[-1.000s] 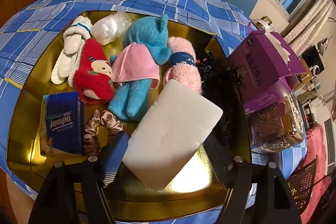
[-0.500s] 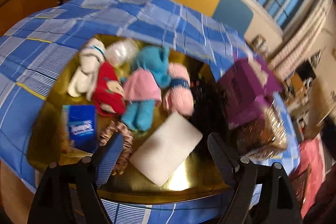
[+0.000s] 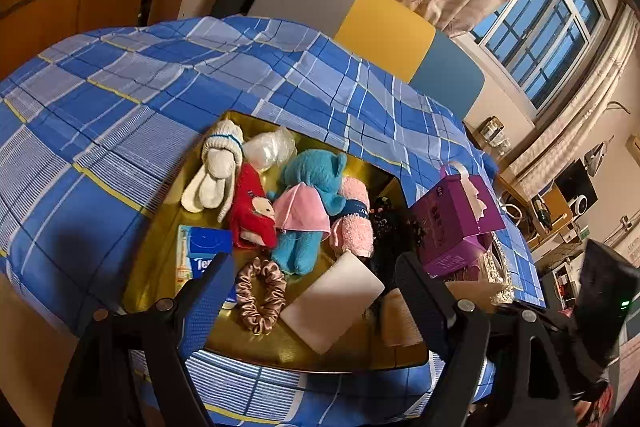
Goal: Organize soft objects
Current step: 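Lower the cream cloth into the gold tray and open the right gripper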
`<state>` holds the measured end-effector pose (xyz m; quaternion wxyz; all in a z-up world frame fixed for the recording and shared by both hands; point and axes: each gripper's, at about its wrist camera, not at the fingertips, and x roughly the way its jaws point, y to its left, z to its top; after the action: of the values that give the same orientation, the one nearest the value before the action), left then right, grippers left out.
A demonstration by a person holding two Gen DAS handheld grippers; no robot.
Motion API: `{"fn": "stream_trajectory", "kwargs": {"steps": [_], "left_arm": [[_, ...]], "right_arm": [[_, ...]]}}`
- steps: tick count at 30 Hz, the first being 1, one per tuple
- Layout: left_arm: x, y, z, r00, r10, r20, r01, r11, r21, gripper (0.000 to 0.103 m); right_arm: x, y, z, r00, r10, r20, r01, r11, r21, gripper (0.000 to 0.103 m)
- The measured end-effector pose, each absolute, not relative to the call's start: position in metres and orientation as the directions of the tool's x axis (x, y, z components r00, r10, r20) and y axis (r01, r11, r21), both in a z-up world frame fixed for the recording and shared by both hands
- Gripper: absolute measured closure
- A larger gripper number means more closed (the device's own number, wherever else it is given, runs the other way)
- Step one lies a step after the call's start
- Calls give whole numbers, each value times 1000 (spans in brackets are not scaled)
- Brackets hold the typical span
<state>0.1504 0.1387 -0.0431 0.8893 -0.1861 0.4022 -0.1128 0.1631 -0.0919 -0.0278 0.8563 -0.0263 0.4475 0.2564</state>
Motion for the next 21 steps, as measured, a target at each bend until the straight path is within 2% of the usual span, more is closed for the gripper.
{"fn": "stream_trajectory", "kwargs": {"steps": [6,7,9,13,16,21], "left_arm": [[141,142,-35,670,-339,-660,74,916,-395,19],[140,142,-34,675,-333,-659,73,918,-389,19],[137,142,-31,686,-307,-660,65,929,-364,19],[135,137,-30,686,-223,-693,28,959,-281,20],[132,136,-32,686,-222,-693,35,961,-274,20],[130,131,-35,670,-161,-725,6,977,-212,20]], "right_arm": [[175,-62,-48,366,319,-874,-616,788,29,71],[176,-58,-50,364,303,-880,-628,778,8,62],[180,-52,-55,360,270,-893,-652,758,-33,52],[188,-51,-55,389,251,-886,-626,778,-55,45],[186,-57,-43,439,280,-854,-568,823,-23,36],[178,-61,-33,491,260,-831,-505,863,-28,35]]}}
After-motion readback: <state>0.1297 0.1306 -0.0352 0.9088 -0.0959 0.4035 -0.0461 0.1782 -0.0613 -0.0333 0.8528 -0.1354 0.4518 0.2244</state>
